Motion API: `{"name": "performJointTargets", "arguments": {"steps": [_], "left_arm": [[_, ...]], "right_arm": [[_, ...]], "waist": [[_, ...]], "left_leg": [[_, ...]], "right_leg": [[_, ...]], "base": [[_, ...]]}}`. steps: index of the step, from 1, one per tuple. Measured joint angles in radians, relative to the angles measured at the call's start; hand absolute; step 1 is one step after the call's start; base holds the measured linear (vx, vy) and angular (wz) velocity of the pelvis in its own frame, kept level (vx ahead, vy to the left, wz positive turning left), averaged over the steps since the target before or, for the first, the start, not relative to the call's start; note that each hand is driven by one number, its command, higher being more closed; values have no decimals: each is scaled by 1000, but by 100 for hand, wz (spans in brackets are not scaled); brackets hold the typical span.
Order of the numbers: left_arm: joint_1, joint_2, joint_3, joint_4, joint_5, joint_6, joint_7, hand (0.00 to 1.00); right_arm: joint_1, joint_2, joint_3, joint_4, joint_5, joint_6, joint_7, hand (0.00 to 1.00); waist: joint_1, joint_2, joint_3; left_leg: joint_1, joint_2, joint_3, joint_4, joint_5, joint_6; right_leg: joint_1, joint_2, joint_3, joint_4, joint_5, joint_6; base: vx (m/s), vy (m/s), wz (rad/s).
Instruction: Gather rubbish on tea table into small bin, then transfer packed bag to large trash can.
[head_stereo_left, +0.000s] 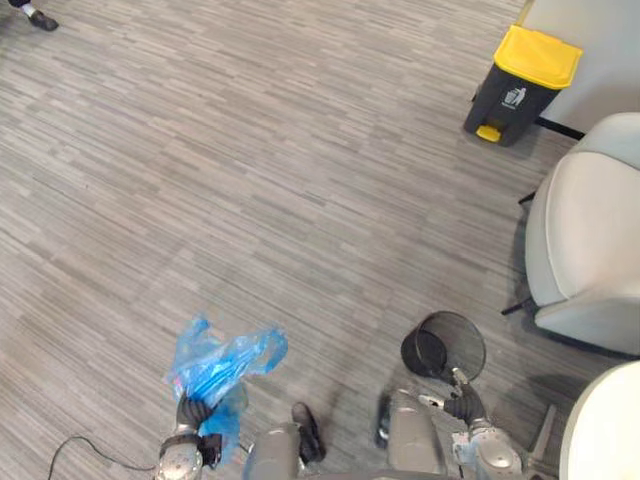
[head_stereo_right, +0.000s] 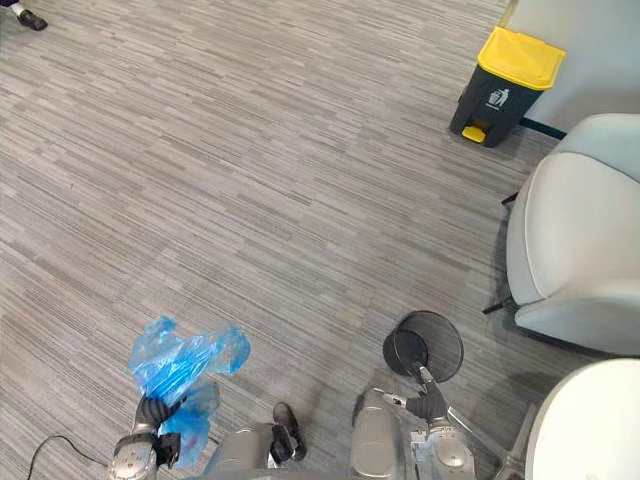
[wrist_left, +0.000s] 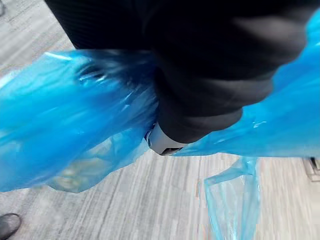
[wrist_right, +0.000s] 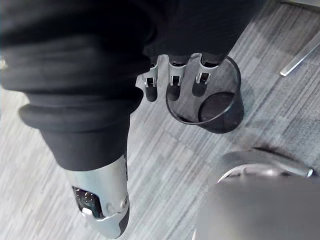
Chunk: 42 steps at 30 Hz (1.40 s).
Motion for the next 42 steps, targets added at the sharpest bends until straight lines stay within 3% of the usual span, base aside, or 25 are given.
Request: {"name": "performJointTargets", "arguments": {"steps": [3, 4, 5, 6, 7, 9, 10, 13, 14, 15, 16, 17, 20, 21, 22, 24, 27, 29, 30, 31, 33, 35, 37, 40, 42], "left_arm": [[35, -26, -18, -3, 0, 0, 0, 100], [40, -47, -19, -18, 0, 0, -1, 100], [45, -56, -18, -27, 0, 0, 0, 100], [54, -78, -17, -33, 0, 1, -1, 100], [54, -87, -18, -35, 0, 1, -1, 100], [39, -102, -28, -49, 0, 0, -2, 100], [32, -104, -31, -61, 0, 0, -5, 100], [35, -103, -36, -86, 0, 0, -19, 100], [33, -104, -39, -87, 0, 0, -22, 100], [44, -108, -40, -78, 0, 0, -23, 100], [71, -120, -39, -83, 0, -2, -22, 100], [77, -109, -33, -60, 0, 3, -23, 100], [71, -81, -37, -79, 0, 9, -24, 100], [75, -79, -41, -84, -1, 9, -24, 100], [72, -59, -54, -85, -1, 10, -21, 100], [73, -48, -56, -89, -1, 9, -20, 100], [37, -11, -51, -92, -12, 9, -16, 100], [12, -5, -46, -80, -16, 9, -16, 100], [11, -4, -39, -77, -16, 9, -15, 100], [19, 5, -34, -78, -16, 8, -14, 100], [7, -26, -36, -57, -15, 9, -17, 100], [-7, -52, -36, -43, -18, 9, -16, 100], [-21, -72, -38, -42, -19, 0, -16, 100], [-23, -75, -46, -46, -20, -13, -17, 100], [-24, -78, -48, -46, -20, -11, -18, 100]], "right_arm": [[37, -14, -7, -14, 0, 6, 0, 0], [43, -12, -11, -19, -1, 11, -2, 0], [44, -9, -10, -31, -1, 11, -2, 0], [53, -11, -10, -80, 0, 12, -1, 0], [58, -13, -11, -105, 1, 12, -6, 0], [60, -4, -29, -172, 9, 11, -15, 0], [59, -1, -32, -209, 10, 7, -16, 0], [48, 8, -44, -212, 10, 2, -15, 0], [36, 9, -52, -200, 10, 0, -16, 0], [8, 4, -65, -142, 10, -5, -17, 0], [4, -10, -66, -116, 9, -3, -16, 0], [-17, 15, -64, -62, 9, 4, -16, 0], [7, 32, -55, -58, 6, 11, -12, 0], [2, 32, -48, -63, 0, 11, -12, 0], [-2, 32, -42, -61, -1, 11, -12, 0], [-8, 31, -35, -62, -2, 11, -12, 0], [-17, 27, -22, -62, -35, 12, -13, 0], [-29, 15, -16, -59, -45, 14, -13, 0], [-34, 6, -8, -60, -50, 19, -13, 0], [-29, -5, 1, -61, -71, 27, -13, 0], [-65, -38, 0, -69, -79, 29, -12, 0], [-85, -57, 0, -72, -78, 29, -13, 0], [-102, -58, -2, -72, -77, 29, -17, 0], [-101, -44, -2, -114, -59, 26, -37, 0], [-110, -46, -3, -115, -58, 28, -40, 0]], "waist": [[-24, 36, -18], [-20, 66, -19], [-9, 76, -17], [6, 91, -16], [16, 88, -14], [26, 71, -7], [48, 34, -7], [99, 7, -9], [113, 7, -11], [124, 21, -23], [136, 59, -45], [127, 20, -55], [127, -19, -71], [121, -22, -67], [95, -18, -66], [73, -2, -60], [62, 8, -54], [55, 24, -44], [49, 24, -44], [40, 25, -46], [47, 56, -40], [54, 65, -28], [66, 75, 11], [100, 46, 25], [125, 51, 28]], "left_leg": [[68, 53, -6, 86, -74, -83], [16, 142, 10, 280, -64, -92], [-13, 183, 10, 383, -35, -74], [-95, 269, -5, 629, 111, -34], [-115, 290, -15, 692, 106, -39], [-163, 297, -26, 759, 65, -42], [-210, 277, -2, 738, 37, -10], [-312, 214, -44, 576, 20, 18], [-352, 152, -106, 418, 30, 2], [-330, 97, -219, 154, 101, -70], [-321, 112, -287, 45, 192, -86], [-324, 106, -246, 149, 175, -61], [-254, 107, -127, 194, 48, -44], [-180, 104, -73, 177, 12, -26], [-88, 98, -29, 136, -24, -14], [-3, 97, 9, 67, -33, -18], [123, 99, 69, -61, -25, -47], [194, 103, 69, -112, -19, -59], [229, 103, 63, -127, -18, -78], [262, 104, 51, -105, -25, -108], [206, 166, 22, 112, 31, -159], [80, 228, -16, 449, 210, -90], [-15, 263, -63, 700, 112, -49], [-184, 210, -61, 640, 51, -16], [-294, 142, -100, 333, 60, -25]], "right_leg": [[53, 47, -16, 38, 8, -44], [92, 96, -24, 38, -17, -53], [110, 117, -23, 39, -27, -65], [178, 168, -9, 9, -44, -91], [216, 185, 9, -17, -50, -94], [333, 203, 60, -115, -51, -96], [411, 202, 129, -191, -51, -96], [487, 180, 231, -260, -64, -84], [509, 163, 270, -267, -84, -62], [513, 160, 323, -254, -116, -30], [514, 189, 372, -229, -154, -8], [507, 148, 432, -168, -210, 21], [405, 97, 465, 57, -181, 107], [331, 72, 450, 236, -123, 213], [233, 44, 370, 416, -132, 173], [146, 39, 252, 444, -169, 100], [-17, 44, 82, 267, -165, 39], [-63, 70, 23, 49, -65, 22], [-67, 89, 10, -29, 44, -16], [-55, 107, 13, -56, 186, -108], [-54, 102, -7, 69, 84, -116], [47, 115, 5, 19, 29, -123], [208, 151, 27, -80, 22, -127], [375, 149, 72, -211, -8, -116], [438, 146, 112, -255, -46, -68]], "base": [[602, -235, 30], [530, -153, -24], [789, -233, -72], [540, -165, -77], [784, -174, -88], [662, -82, -72], [559, -22, -76], [480, 110, -108], [585, 312, -129], [485, 324, -165], [507, 405, -177], [516, 393, -137], [529, 316, -126], [531, 278, -134], [433, 223, -104], [385, 117, -62], [484, 49, -32], [632, -30, 6], [669, -70, 30], [742, -122, 19], [779, -162, -11], [609, -166, -30], [549, -80, -46], [498, 33, -55], [485, 152, -59]]}}
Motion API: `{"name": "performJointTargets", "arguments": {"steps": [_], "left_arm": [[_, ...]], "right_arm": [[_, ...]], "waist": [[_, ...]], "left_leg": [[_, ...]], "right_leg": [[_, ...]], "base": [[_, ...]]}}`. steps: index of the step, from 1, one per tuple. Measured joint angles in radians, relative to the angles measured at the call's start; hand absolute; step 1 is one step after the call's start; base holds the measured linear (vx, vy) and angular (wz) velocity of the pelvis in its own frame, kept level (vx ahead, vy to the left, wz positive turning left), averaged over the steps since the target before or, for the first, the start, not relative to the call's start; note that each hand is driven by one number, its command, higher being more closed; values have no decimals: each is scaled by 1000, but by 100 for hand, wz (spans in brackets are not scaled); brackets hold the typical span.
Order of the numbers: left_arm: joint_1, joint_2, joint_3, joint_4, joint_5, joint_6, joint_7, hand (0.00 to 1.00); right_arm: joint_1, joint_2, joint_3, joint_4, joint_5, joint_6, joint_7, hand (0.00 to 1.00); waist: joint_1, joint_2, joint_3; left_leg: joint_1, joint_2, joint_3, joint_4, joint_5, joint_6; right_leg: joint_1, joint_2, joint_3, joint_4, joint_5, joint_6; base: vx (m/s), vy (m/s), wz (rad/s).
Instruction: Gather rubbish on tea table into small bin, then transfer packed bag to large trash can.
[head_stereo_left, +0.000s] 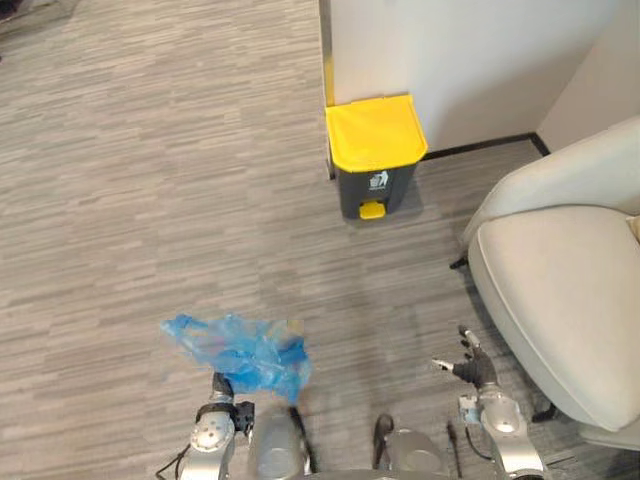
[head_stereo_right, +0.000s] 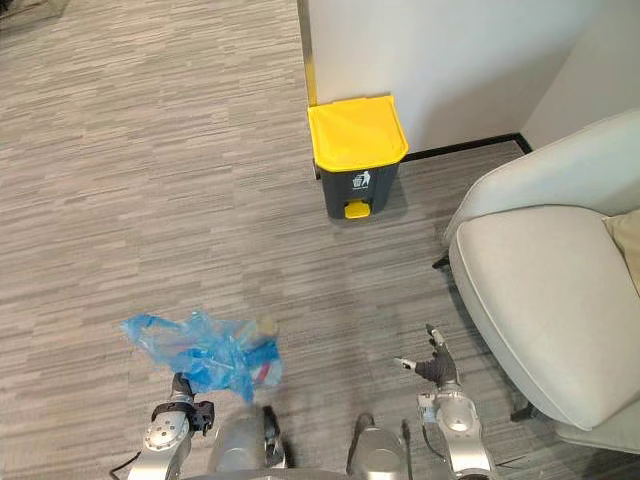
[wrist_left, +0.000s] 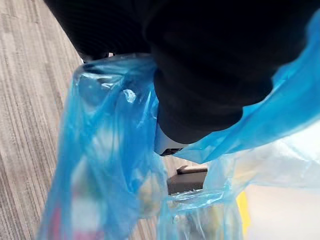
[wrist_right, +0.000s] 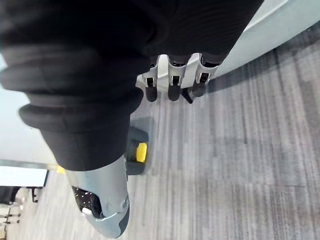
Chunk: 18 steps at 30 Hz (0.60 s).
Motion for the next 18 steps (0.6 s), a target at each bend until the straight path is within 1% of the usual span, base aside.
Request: {"name": "performJointTargets", "arguments": {"steps": [1, 2, 3, 4, 5, 6, 7, 8, 9, 10, 11, 12, 13, 14, 15, 16, 17, 18], "left_arm": [[-1, -1, 0, -1, 0, 0, 0, 100], [13, -3, 3, -1, 0, 0, 1, 100], [28, -2, 11, 7, 0, 2, 2, 100], [27, -2, 13, 7, 0, 5, 2, 100], [14, 0, 15, 4, 1, 4, 2, 100], [11, -7, 16, 4, 1, 4, 2, 100], [23, -23, 13, 6, 1, 6, 3, 100], [31, -25, 12, 6, 1, 10, 3, 100], [43, -20, 12, 6, 1, 14, 5, 100], [58, -7, 11, 6, 0, 21, 13, 100], [64, 1, 8, 6, 0, 21, 20, 100], [63, 6, 10, 5, 0, 21, 26, 100], [55, 24, 10, 3, 0, 20, 25, 100], [49, 27, 11, 5, 0, 20, 25, 100], [34, 29, 13, 7, 0, 20, 25, 100], [26, 30, 13, 7, 0, 20, 25, 100], [16, 29, 13, 7, 0, 20, 25, 100], [14, 34, 13, 7, 0, 18, 25, 100]], "right_arm": [[3, -1, -1, 1, 0, 0, 0, 0], [4, -1, -7, 12, 0, 0, 0, 0], [3, 7, -6, 34, -1, 3, -3, 0], [0, 21, -5, 37, -1, 3, -2, 0], [13, 24, -7, 21, -1, -1, -3, 0], [10, 23, -8, 21, -1, 0, -3, 0], [4, 29, -6, 21, -5, 0, -2, 0], [4, 34, -6, 22, -7, 0, -2, 0], [2, 42, 2, 24, -14, 1, -1, 0], [4, 47, 6, 28, -21, 1, 0, 0], [6, 47, 13, 30, -21, 1, 0, 0], [11, 45, 25, 30, -21, 1, -1, 0], [7, 44, 31, 30, -21, 0, 0, 0], [3, 43, 32, 35, -21, 1, 0, 0], [-3, 36, 32, 52, -21, 1, 0, 0], [-2, 33, 31, 61, -21, 2, 0, 0], [5, 31, 30, 65, -21, 4, 0, 0], [16, 31, 31, 66, -22, 4, 0, 0]], "waist": [[5, 1, -1], [5, 23, -9], [21, 13, -12], [25, -17, -23], [24, -47, -40], [22, -51, -40], [28, -56, -41], [25, -55, -41], [22, -56, -38], [5, -52, -36], [-8, -50, -36], [-19, -48, -37], [-24, -38, -37], [-26, -30, -32], [-30, -16, -24], [-31, -11, -21], [-34, -9, -20], [-45, -10, -21]], "left_leg": [[-4, -20, -14, -103, 18, -17], [11, -45, -48, -332, 93, -49], [36, -57, -54, -354, 228, 24], [36, -79, -40, -344, 194, 23], [14, -109, -32, -300, 137, 42], [13, -113, -20, -274, 106, 50], [44, -123, 11, -226, 35, 58], [71, -129, 22, -222, 10, 61], [141, -141, 43, -230, -25, 72], [210, -147, 46, -244, -48, 80], [251, -152, 47, -264, -54, 83], [311, -156, 47, -314, -55, 84], [362, -153, 47, -364, -53, 81], [378, -147, 47, -376, -53, 80], [407, -131, 47, -389, -53, 79], [421, -123, 46, -392, -53, 79], [457, -114, 39, -402, -55, 66], [483, -107, 28, -403, -69, 34]], "right_leg": [[16, -2, 9, -7, -11, 11], [61, 6, 25, -23, -37, 42], [87, 3, 68, -27, -67, 62], [88, -25, 82, -31, -72, 68], [72, -61, 100, -7, -75, 77], [64, -74, 113, 25, -76, 99], [14, -105, 153, 195, -76, 153], [-17, -118, 163, 290, -61, 196], [-95, -146, 174, 517, -23, 290], [-153, -163, 146, 685, -29, 270], [-179, -169, 116, 731, -41, 241], [-230, -172, 61, 734, -65, 191], [-305, -167, -5, 670, -93, 140], [-324, -159, -24, 623, -97, 133], [-363, -125, -44, 490, -92, 125], [-381, -107, -50, 415, -76, 116], [-403, -79, -52, 271, -6, 97], [-403, -61, -55, 160, 71, 92]], "base": [[626, 301, -51], [539, 281, -73], [648, 330, -66], [430, 193, -44], [548, 231, -5], [539, 244, -29], [524, 260, -40], [604, 283, -56], [609, 219, -30], [615, 172, -17], [504, 62, 7], [486, 22, 9], [483, 5, 4], [470, -29, 3], [372, -51, 8], [362, -70, 19], [498, -160, 34], [643, -229, 59]]}}
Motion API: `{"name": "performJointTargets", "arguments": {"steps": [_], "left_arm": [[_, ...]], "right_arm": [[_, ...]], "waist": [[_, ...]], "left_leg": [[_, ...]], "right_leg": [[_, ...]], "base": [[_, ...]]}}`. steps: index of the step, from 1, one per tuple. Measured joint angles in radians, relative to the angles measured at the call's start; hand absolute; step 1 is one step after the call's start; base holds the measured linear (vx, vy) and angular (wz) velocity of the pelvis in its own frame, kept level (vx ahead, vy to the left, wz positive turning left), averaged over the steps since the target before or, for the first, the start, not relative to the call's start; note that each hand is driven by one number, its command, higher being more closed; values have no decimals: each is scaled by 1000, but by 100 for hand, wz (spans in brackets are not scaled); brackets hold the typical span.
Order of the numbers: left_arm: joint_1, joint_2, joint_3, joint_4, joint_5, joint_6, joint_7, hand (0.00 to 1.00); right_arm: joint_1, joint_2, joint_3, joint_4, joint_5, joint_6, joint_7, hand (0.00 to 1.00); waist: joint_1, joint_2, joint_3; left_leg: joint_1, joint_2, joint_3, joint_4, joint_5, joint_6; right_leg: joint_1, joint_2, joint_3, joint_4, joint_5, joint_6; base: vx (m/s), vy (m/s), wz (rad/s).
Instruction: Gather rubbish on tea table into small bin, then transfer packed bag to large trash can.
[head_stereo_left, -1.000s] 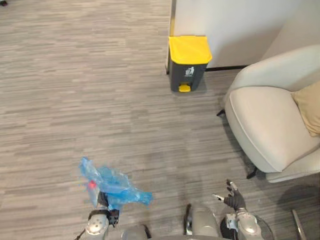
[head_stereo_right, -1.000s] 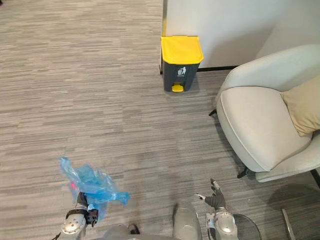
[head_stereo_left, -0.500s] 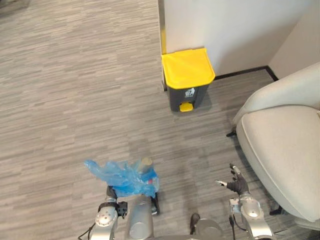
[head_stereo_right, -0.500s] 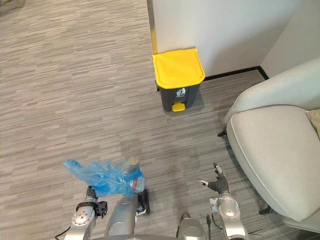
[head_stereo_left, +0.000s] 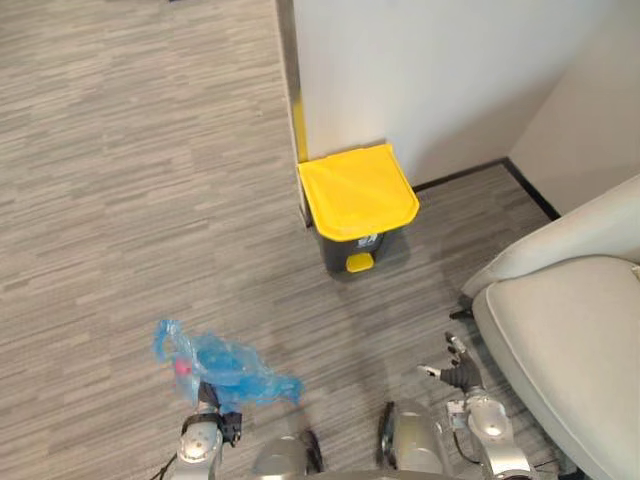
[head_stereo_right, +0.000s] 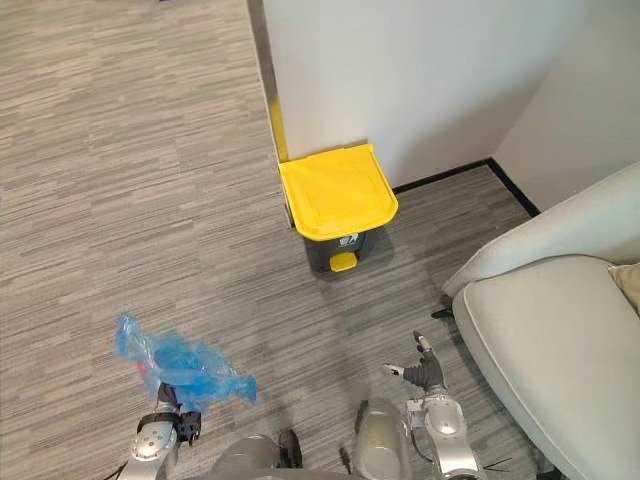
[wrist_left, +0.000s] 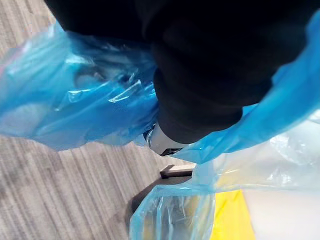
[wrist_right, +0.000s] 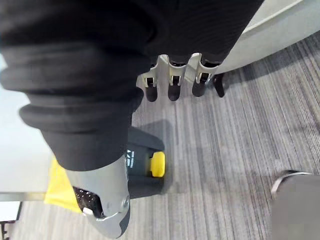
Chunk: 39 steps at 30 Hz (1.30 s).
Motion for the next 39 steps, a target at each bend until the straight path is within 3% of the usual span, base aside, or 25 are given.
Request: {"name": "performJointTargets", "arguments": {"steps": [1, 2, 3, 4, 6, 7, 8, 10, 12, 14, 15, 18, 21, 26, 29, 32, 33, 34, 36, 38, 39], "left_arm": [[3, 8, 2, 2, 0, 0, 0, 100], [-10, -13, -1, 25, 1, 3, -1, 100], [-16, -19, -7, 27, 1, 1, -3, 100], [-21, -21, -13, 30, 1, 1, -2, 100], [-38, -47, -18, 36, 0, 1, -3, 100], [-34, -63, -21, 33, -1, 0, -3, 100], [-35, -67, -24, 33, 0, 0, -4, 100], [-40, -69, -43, 30, 0, 0, -6, 100], [-38, -72, -45, 31, 0, 0, -6, 100], [-37, -73, -46, 32, 0, 0, -7, 100], [-34, -77, -47, 37, 0, 0, -7, 100], [-37, -61, -46, 40, 1, 3, -8, 100], [-34, -27, -38, 40, 2, 3, -7, 100], [-36, 14, -9, 41, 2, 2, -4, 100], [-34, 19, -7, 42, 2, 2, -3, 100], [-9, 15, -7, 42, 2, 3, -4, 100], [14, 14, -18, 42, 2, 3, -5, 100], [21, 14, -22, 41, 2, 3, -6, 100], [18, 6, -24, 40, 0, 3, -4, 100], [1, 14, -28, 41, 0, 3, 1, 100], [-21, 29, -41, 50, 0, 3, 4, 100]], "right_arm": [[14, 0, 1, 3, 0, 1, 0, 0], [18, -20, -4, 23, 0, 3, -2, 0], [0, -25, -10, 29, 0, 8, -2, 0], [-5, -25, -16, 27, 1, 8, -2, 0], [1, -23, -31, 19, 1, 11, -2, 0], [10, -12, -31, 1, 3, 15, -4, 0], [12, -1, -32, -19, 6, 15, -9, 0], [7, 7, -43, -55, 23, -5, -24, 0], [2, 16, -70, -46, 33, -3, -30, 0], [11, 15, -92, -26, 43, -1, -42, 0], [25, 7, -118, -11, 43, -1, -42, 0], [54, 16, -122, 0, 45, 4, -42, 0], [55, 20, -124, 33, 49, 2, -42, 0], [51, 28, -125, 67, 57, 2, -42, 0], [28, 26, -126, 80, 57, 3, -42, 0], [-14, 24, -124, 84, 57, 7, -42, 0], [-27, 22, -123, 84, 57, 8, -43, 0], [-29, 22, -124, 84, 57, 9, -43, 0], [-25, 23, -124, 85, 57, 16, -44, 0], [-25, 28, -124, 85, 57, 18, -44, 0], [-25, 27, -124, 86, 57, 18, -46, 0]], "waist": [[-13, -12, -5], [-13, 14, -10], [-7, 18, -16], [-13, 18, -15], [-11, 22, -5], [1, 19, 2], [11, 13, 4], [23, -15, 1], [23, -12, 2], [19, 7, -7], [20, 39, -11], [18, 6, -25], [20, 3, -27], [20, 3, -27], [19, 2, -27], [24, -3, -27], [21, -17, -19], [21, -14, -22], [19, -14, -8], [27, -7, 15], [21, -2, 34]], "left_leg": [[37, 0, -20, 1, -29, -48], [54, 20, -44, 7, -44, -70], [35, 44, -54, 56, -21, -97], [16, 46, -68, 111, -7, -98], [-114, 119, -86, 462, 117, -103], [-172, 181, -75, 621, 108, -98], [-202, 199, -63, 670, 82, -90], [-283, 200, -9, 574, 45, -56], [-307, 176, 0, 351, 50, -56], [-297, 155, 1, 154, 119, -62], [-278, 157, -3, 69, 215, -56], [-234, 92, 30, -8, 227, -43], [-208, 49, 47, -54, 230, -36], [-212, 39, 41, -58, 228, -34], [-231, 40, 39, -43, 211, -25], [-266, 52, 58, 61, 131, -20], [-270, 52, 66, 126, 68, -8], [-268, 52, 62, 147, 44, -6], [-249, 49, 47, 179, -4, 21], [-219, 75, 36, 200, -35, 19], [-188, 74, 23, 194, -48, 18]], "right_leg": [[17, 19, 14, -94, 203, -14], [19, 34, 18, -52, 232, -57], [2, 37, 25, 12, 164, -66], [3, 29, 9, 39, 131, -67], [99, 46, -23, 31, 69, -85], [175, 68, -33, -11, 57, -96], [213, 74, -34, -32, 50, -103], [282, 75, -26, -101, 47, -103], [312, 78, -22, -130, 44, -96], [330, 88, -17, -138, 34, -75], [342, 110, -3, -134, 16, -45], [342, 51, 17, -135, 1, -11], [343, 20, 34, -142, -7, 11], [352, 9, 24, -161, -8, 16], [345, 12, 15, -170, -7, 20], [300, -3, 48, -92, -60, 46], [285, -28, 55, -11, -102, 62], [282, -40, 57, 22, -116, 72], [128, -71, 61, 325, -114, 103], [79, -39, 58, 303, -143, 66], [48, -23, 46, 200, -112, 68]], "base": [[656, -262, 51], [528, -215, 32], [472, -233, 12], [540, -277, 31], [433, -254, 36], [318, -159, 2], [358, -147, -18], [335, -100, -20], [323, 10, -13], [240, 95, -16], [262, 165, -13], [218, 138, -5], [125, 90, -3], [55, 12, 5], [6, 10, 5], [16, 60, -28], [51, 112, -17], [102, 114, -5], [112, 86, 0], [150, 62, 3], [248, 15, 40]]}}
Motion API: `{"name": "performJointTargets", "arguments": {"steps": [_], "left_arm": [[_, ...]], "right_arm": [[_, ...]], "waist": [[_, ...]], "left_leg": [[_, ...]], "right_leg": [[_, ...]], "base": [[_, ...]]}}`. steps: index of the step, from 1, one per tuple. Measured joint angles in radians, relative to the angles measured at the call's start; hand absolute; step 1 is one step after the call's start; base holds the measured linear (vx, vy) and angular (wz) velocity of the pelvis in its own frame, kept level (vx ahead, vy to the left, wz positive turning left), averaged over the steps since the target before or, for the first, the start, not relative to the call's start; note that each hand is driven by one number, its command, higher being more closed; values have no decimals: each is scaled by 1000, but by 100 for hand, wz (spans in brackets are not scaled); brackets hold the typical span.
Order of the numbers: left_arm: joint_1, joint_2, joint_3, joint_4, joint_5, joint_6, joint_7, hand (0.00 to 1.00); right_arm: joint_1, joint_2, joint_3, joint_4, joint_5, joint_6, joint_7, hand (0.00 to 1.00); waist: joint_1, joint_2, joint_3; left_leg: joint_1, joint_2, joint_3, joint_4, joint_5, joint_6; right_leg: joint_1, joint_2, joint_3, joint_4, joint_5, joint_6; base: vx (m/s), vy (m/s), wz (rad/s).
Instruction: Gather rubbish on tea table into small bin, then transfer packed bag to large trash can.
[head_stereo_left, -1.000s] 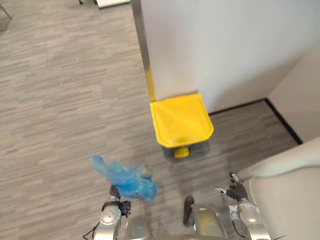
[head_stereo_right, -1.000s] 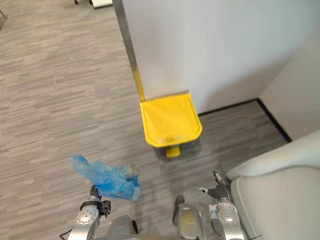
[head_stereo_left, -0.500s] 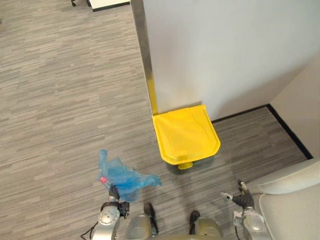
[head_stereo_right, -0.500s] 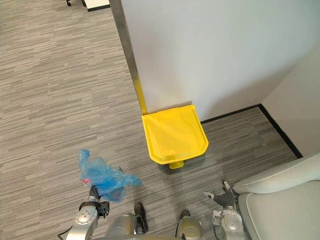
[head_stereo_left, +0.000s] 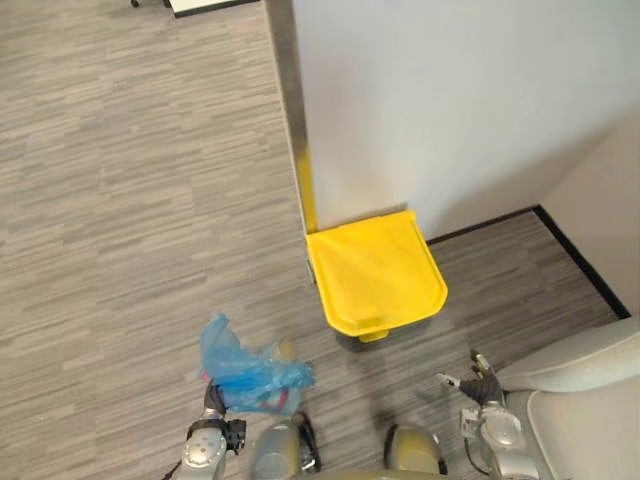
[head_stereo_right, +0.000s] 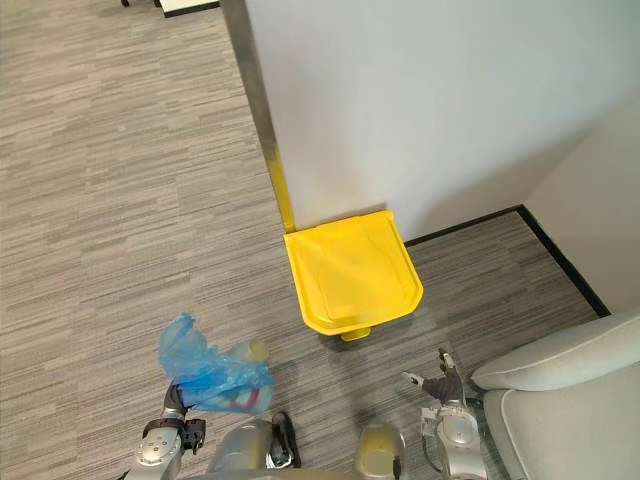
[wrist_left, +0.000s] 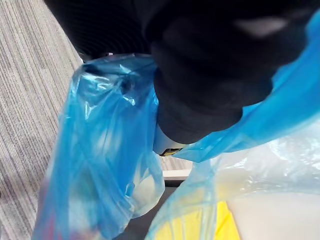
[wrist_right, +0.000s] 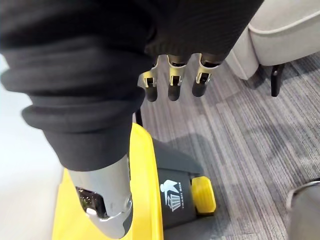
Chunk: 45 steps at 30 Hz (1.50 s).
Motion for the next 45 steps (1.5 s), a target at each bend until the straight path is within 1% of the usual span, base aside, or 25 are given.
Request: {"name": "performJointTargets", "arguments": {"steps": [1, 2, 3, 4, 5, 6, 7, 8, 9, 10, 12, 14, 16, 18, 19, 20, 21, 23, 27, 30, 32, 35, 39, 42, 45], "left_arm": [[-33, 11, -7, 17, 0, -1, 2, 100], [-49, 14, -6, 25, 0, -1, 7, 100], [-71, 17, -3, 34, 0, 0, 13, 100], [-96, 11, -11, 41, 0, 0, 14, 100], [-102, 2, -12, 42, 0, 0, 16, 100], [-108, -6, -25, 38, 0, -1, 17, 100], [-115, 2, -27, 38, 0, -1, 17, 100], [-116, 1, -27, 38, 0, -1, 18, 100], [-124, -3, -23, 32, -10, -1, 23, 100], [-134, -8, -20, 19, -23, -1, 34, 100], [-149, -16, -19, 0, -30, -3, 34, 100], [-174, -22, -20, -14, -36, -6, 33, 100], [-174, -21, -20, -15, -36, -17, 33, 100], [-160, -19, -19, -14, -36, -17, 31, 100], [-160, -20, -21, -13, -35, -18, 27, 100], [-163, -19, -21, -11, -35, -18, 19, 100], [-163, -20, -32, -11, -34, -18, 9, 100], [-137, -16, -46, -12, -34, -22, 8, 100], [-79, 4, -119, -13, -38, -22, -14, 100], [-77, 10, -162, -37, -65, -23, -22, 100], [-80, 12, -205, -108, -105, -44, -39, 100], [-124, 18, -266, -148, -141, -64, -72, 100], [-205, 21, -392, -219, -185, -74, -119, 100], [-273, 18, -498, -274, -218, -90, -160, 100], [-391, 0, -586, -276, -235, -89, -172, 100]], "right_arm": [[4, -3, -1, 9, 2, 0, -2, 0], [5, -3, 0, 19, 4, 1, -6, 0], [17, -3, -3, 37, 7, 7, -18, 0], [34, -17, -8, 47, 24, 16, -19, 0], [33, -28, -15, 57, 28, 20, -18, 0], [33, -39, -48, 54, 33, 22, -18, 0], [30, -37, -74, 50, 45, 21, -17, 0], [28, -37, -87, 49, 49, 22, -17, 0], [26, -31, -104, 27, 71, 23, -17, 0], [25, -18, -112, -2, 84, 24, -18, 0], [16, -9, -112, -44, 106, 19, -18, 0], [-2, 2, -109, -58, 111, 17, -18, 0], [-35, 18, -72, -58, 111, 18, -17, 0], [-90, 19, 24, -58, 108, 18, -15, 0], [-141, 19, 93, -59, 100, 18, -12, 0], [-165, 20, 114, -59, 91, 18, -11, 0], [-207, 15, 136, -58, 66, 18, -11, 0], [-277, 5, 149, -57, 55, 18, -13, 0], [-474, -120, 171, -3, 32, 20, -25, 0], [-589, -222, 173, 42, 31, 29, -37, 0], [-664, -295, 181, 79, 32, 39, -36, 0], [-705, -338, 211, 94, 34, 49, -35, 0], [-764, -381, 268, 95, 43, 65, -30, 0], [-829, -404, 316, 110, 43, 67, -1, 0], [-902, -418, 362, 127, 41, 67, 29, 0]], "waist": [[-16, -24, 13], [-26, -32, 21], [-39, -60, 23], [-51, -54, 24], [-57, -39, 27], [-52, -9, 30], [-55, 1, 30], [-55, 10, 31], [-47, 24, 36], [-37, 24, 37], [-35, 25, 36], [-44, 25, 36], [-50, 24, 36], [-52, 25, 36], [-48, 25, 36], [-43, 22, 37], [-27, 21, 37], [-22, 25, 35], [5, 34, 33], [8, 35, 34], [9, 40, 35], [-1, 55, 44], [-8, 87, 80], [-26, 86, 100], [-37, 85, 137]], "left_leg": [[33, -13, -22, -6, -12, -3], [44, -23, -37, -5, -19, -7], [50, -41, -70, 18, -43, -19], [53, -43, -130, 63, -91, -31], [57, -35, -158, 77, -111, -43], [68, -14, -189, 76, -133, -55], [77, -9, -208, 61, -133, -66], [79, 1, -203, 63, -126, -77], [53, 30, -178, 125, -102, -100], [31, 56, -126, 183, -68, -96], [26, 97, -22, 212, -31, -92], [22, 119, 62, 197, -22, -89], [6, 111, 72, 165, -22, -89], [-20, 93, 55, 120, -22, -89], [-30, 67, 27, 54, -23, -90], [-34, 51, 15, 31, -25, -90], [-34, 26, 1, 1, -17, -87], [-31, 8, -10, -18, -8, -89], [-34, -4, -31, -42, 32, -99], [-51, -1, -51, -40, 52, -106], [-79, 6, -56, -9, 51, -103], [-125, 12, -67, 44, 39, -87], [-156, 31, -61, 126, -9, -77], [-179, 35, -51, 144, -13, -71], [-194, 56, -41, 172, -16, -71]], "right_leg": [[-12, 3, -15, -142, 80, 9], [-20, 4, -13, -205, 118, 15], [-35, 4, 21, -296, 179, 23], [-39, 15, 77, -295, 200, 33], [-38, 22, 81, -260, 205, 32], [-55, 40, 96, -167, 120, 32], [-76, 40, 92, -95, 74, 18], [-83, 39, 81, -67, 53, 15], [-82, 35, 57, -32, 34, -1], [-69, 33, 45, -27, 14, -14], [-40, 28, 24, -53, 8, -24], [-27, 8, -13, -71, 10, -25], [-28, -12, -43, -90, 22, -25], [-35, -27, -69, -122, 52, -18], [-45, -42, -89, -142, 76, -13], [-48, -55, -98, -150, 81, -7], [-46, -66, -94, -165, 93, -2], [-42, -73, -81, -172, 101, -1], [-43, -73, -72, -176, 116, -18], [-46, -74, -86, -174, 121, -26], [-62, -73, -85, -169, 125, -31], [-77, -68, -61, -162, 129, -38], [-85, -54, -40, -159, 142, -48], [-107, -51, -27, -162, 153, -37], [-119, -34, -18, -162, 160, -44]], "base": [[232, -12, 60], [282, -51, 95], [295, -112, 116], [324, -148, 114], [381, -175, 75], [429, -174, 58], [531, -203, 48], [504, -205, 47], [401, -170, 23], [319, -128, 19], [207, -58, 25], [45, 22, 56], [-62, 47, 61], [-162, 51, 58], [-214, 34, 59], [-195, 9, 61], [-192, -11, 43], [-142, -20, 31], [-64, -36, 15], [-2, -52, 13], [-3, -38, 5], [-41, -17, 11], [-87, 26, -11], [-85, -8, -10], [-43, -36, -17]]}}
